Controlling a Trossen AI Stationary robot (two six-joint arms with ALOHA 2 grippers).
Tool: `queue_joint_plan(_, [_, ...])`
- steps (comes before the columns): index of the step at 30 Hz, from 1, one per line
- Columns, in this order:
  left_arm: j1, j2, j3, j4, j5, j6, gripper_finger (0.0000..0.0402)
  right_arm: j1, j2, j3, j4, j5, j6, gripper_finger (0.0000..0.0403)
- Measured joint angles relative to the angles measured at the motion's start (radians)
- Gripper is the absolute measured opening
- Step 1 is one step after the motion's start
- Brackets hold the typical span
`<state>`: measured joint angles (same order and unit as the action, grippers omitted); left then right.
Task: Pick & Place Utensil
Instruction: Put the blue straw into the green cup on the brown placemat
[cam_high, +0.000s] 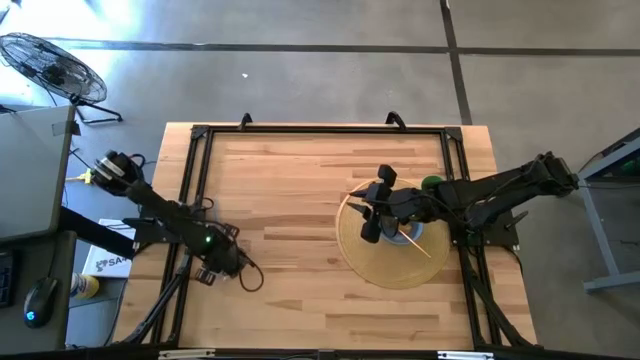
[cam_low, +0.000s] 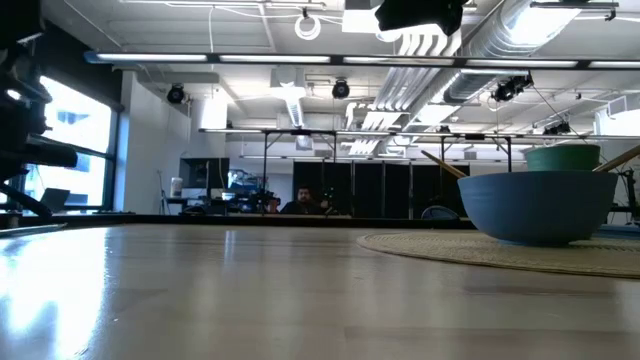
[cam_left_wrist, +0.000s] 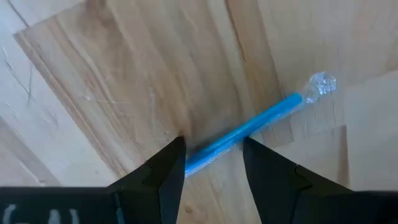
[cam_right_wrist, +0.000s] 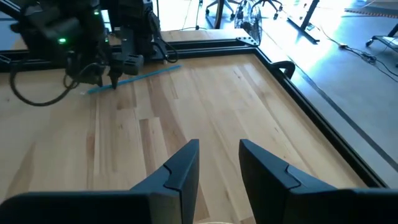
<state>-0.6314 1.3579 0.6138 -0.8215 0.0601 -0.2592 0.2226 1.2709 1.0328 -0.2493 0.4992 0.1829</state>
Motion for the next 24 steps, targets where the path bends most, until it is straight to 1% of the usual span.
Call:
queue_joint_plan(3, [-0.037, 0.014, 0.021, 0.003, -0.031, -0.009, 0.0159, 0.000, 0.000, 0.000, 0.000, 0.014, 0.000, 0.0108])
queue_joint_plan(6, [-0.061, 0.022, 0.031, 0.067, -0.041, 0.000, 0.0159, 0.000, 0.000, 0.000, 0.000, 0.019, 0.002, 0.0108])
queue_joint_plan(12, [-0.064, 0.056, 0.030, 0.100, -0.068, 0.054, 0.0155, 0.002, 0.000, 0.000, 0.000, 0.002, 0.041, 0.0108])
queue_joint_plan(15, [-0.064, 0.063, 0.030, 0.114, -0.086, 0.099, 0.0140, 0.015, 0.000, 0.000, 0.000, 0.002, 0.041, 0.0108])
queue_joint_plan(19, [-0.064, 0.065, 0.038, 0.126, -0.108, 0.153, 0.0108, 0.042, 0.000, 0.000, 0.000, 0.015, 0.038, 0.0108])
queue_joint_plan(24, [-0.064, 0.067, 0.055, 0.135, -0.132, 0.164, 0.0067, 0.077, 0.020, 0.000, 0.019, 0.056, 0.037, 0.0108])
